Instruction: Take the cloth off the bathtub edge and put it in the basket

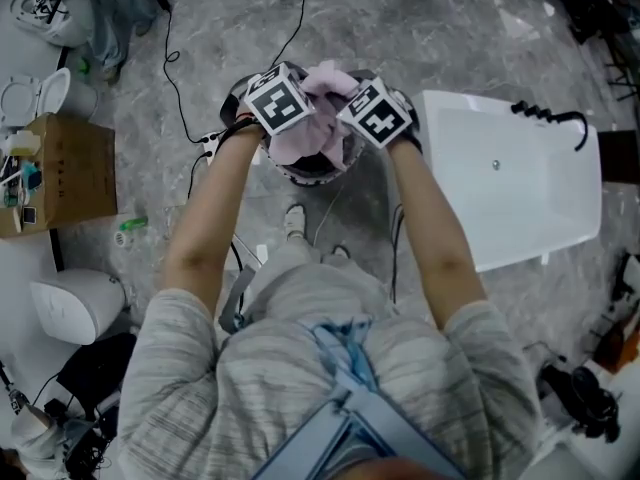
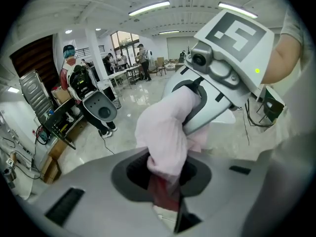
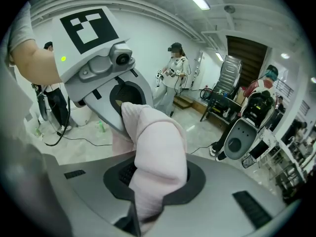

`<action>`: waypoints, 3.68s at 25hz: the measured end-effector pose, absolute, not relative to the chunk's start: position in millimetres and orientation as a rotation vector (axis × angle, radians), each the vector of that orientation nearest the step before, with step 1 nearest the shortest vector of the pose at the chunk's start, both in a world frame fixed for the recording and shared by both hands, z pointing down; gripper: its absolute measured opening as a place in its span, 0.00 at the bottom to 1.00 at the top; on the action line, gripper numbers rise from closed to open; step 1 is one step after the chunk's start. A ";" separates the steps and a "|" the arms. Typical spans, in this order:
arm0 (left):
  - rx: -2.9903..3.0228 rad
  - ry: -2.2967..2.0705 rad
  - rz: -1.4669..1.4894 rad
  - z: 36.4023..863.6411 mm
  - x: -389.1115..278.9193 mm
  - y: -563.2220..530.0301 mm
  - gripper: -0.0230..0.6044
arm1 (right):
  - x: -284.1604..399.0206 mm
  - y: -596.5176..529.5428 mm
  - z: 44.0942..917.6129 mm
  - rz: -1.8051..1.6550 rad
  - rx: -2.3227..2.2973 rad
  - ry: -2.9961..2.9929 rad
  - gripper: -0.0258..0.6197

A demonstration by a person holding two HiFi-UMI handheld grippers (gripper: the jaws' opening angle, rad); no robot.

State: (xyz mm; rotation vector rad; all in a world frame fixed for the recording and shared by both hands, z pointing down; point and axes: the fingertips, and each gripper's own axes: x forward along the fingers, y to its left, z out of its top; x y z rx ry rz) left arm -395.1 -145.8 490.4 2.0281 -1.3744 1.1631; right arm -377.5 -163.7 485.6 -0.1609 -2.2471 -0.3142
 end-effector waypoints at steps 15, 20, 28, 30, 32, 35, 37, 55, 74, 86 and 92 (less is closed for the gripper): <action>1.957 -1.254 1.142 573.5 -396.0 -137.6 0.15 | -376.7 -150.9 575.3 -0.258 -0.229 -2.100 0.17; 1.936 -1.214 1.155 586.3 -394.6 -134.2 0.15 | -375.9 -158.1 579.4 -0.300 -0.218 -2.084 0.17; 1.943 -1.176 1.243 603.9 -393.6 -138.4 0.15 | -370.0 -152.4 601.6 -0.234 -0.283 -2.039 0.18; 1.917 -1.158 1.269 615.1 -392.8 -133.4 0.16 | -366.4 -151.4 608.7 -0.224 -0.293 -2.011 0.25; 1.912 -1.161 1.303 619.1 -395.5 -130.7 0.18 | -364.2 -152.9 613.2 -0.235 -0.287 -1.984 0.31; 1.903 -1.193 1.303 622.8 -402.9 -128.9 0.25 | -359.1 -156.5 619.6 -0.223 -0.268 -1.955 0.36; 1.897 -1.222 1.255 623.8 -405.3 -130.8 0.26 | -356.2 -158.1 621.5 -0.192 -0.257 -1.962 0.36; 1.902 -1.341 1.096 601.2 -398.6 -137.4 0.26 | -348.2 -164.5 598.9 -0.027 -0.165 -2.121 0.36; 2.088 -1.582 0.553 477.4 -367.4 -136.0 0.26 | -339.7 -151.7 483.6 0.480 -0.129 -2.620 0.36; 2.297 -1.629 0.439 408.7 -325.0 -106.7 0.26 | -300.0 -115.3 408.6 0.246 -0.275 -2.838 0.35; 2.393 -1.681 0.364 379.4 -299.4 -98.9 0.24 | -283.0 -101.8 378.6 0.169 -0.251 -2.925 0.05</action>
